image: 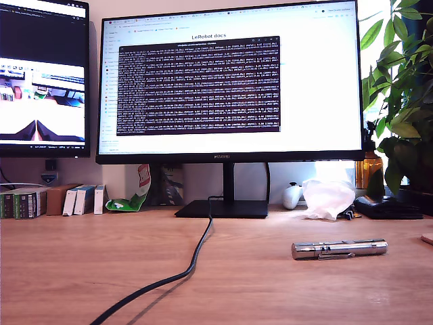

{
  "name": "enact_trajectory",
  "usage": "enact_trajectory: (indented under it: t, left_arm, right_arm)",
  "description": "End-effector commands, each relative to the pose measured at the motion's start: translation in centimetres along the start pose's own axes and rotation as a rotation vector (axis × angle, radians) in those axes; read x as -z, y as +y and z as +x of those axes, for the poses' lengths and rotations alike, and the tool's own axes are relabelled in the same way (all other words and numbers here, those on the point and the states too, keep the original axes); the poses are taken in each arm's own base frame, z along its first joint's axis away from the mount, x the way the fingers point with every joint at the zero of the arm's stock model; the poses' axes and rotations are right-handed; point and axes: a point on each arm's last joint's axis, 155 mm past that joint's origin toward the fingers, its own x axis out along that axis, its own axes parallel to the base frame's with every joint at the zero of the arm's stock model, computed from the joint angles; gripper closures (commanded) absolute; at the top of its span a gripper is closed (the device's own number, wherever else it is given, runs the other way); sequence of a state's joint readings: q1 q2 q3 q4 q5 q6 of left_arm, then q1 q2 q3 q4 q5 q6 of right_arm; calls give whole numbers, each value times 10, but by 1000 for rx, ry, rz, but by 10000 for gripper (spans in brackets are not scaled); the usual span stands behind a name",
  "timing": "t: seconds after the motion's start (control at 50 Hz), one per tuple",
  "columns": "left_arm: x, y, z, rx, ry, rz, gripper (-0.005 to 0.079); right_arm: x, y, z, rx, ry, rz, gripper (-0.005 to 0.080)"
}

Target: Pick the metallic laser pointer with your right arm, pass it to your left arm, then place it down to the left side of the table

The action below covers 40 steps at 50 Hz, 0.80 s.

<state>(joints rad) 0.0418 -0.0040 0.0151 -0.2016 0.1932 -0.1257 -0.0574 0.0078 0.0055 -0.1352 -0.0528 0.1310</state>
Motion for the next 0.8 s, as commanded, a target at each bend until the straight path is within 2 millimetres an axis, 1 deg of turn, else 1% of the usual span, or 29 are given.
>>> enact_trajectory:
  t: [0.0, 0.06, 0.16, 0.26, 0.36, 0.4, 0.46, 0.54, 0.62, 0.7, 0.72, 0.78]
  left_arm:
    - [18, 1, 3, 8, 34, -14, 761]
    - [17, -3, 3, 26, 32, -30, 761]
    - [14, -11, 3, 69, 27, -104, 761]
    - [16, -19, 2, 110, 41, -180, 761]
    - [15, -19, 2, 109, 42, -238, 761]
    - [12, -19, 2, 111, 31, -258, 761]
    - [2, -22, 2, 131, -5, -259, 761]
    - [-22, -36, -2, 213, -92, -228, 761]
    - [-49, -52, -11, 299, -182, -186, 761]
    - [-70, -66, -22, 370, -233, -150, 761]
    - [-90, -91, -38, 491, -251, -97, 762]
    - [-92, -102, -43, 545, -233, -58, 762]
  right_arm:
    - [-13, 9, -1, -48, -49, 70, 763]
    - [-21, 21, -3, -114, -70, 122, 763]
    - [-47, 36, -9, -200, -148, 187, 763]
    - [-71, 50, -19, -273, -200, 207, 763]
    - [-90, 59, -28, -324, -220, 266, 763]
    - [-97, 63, -32, -348, -229, 265, 763]
    - [-104, 72, -38, -388, -232, 251, 763]
    - [-110, 82, -43, -439, -210, 233, 763]
    - [-112, 91, -46, -477, -175, 200, 763]
    - [-110, 98, -45, -499, -126, 138, 763]
    - [-100, 110, -37, -548, -1, 24, 763]
    - [-95, 114, -32, -574, 63, -24, 763]
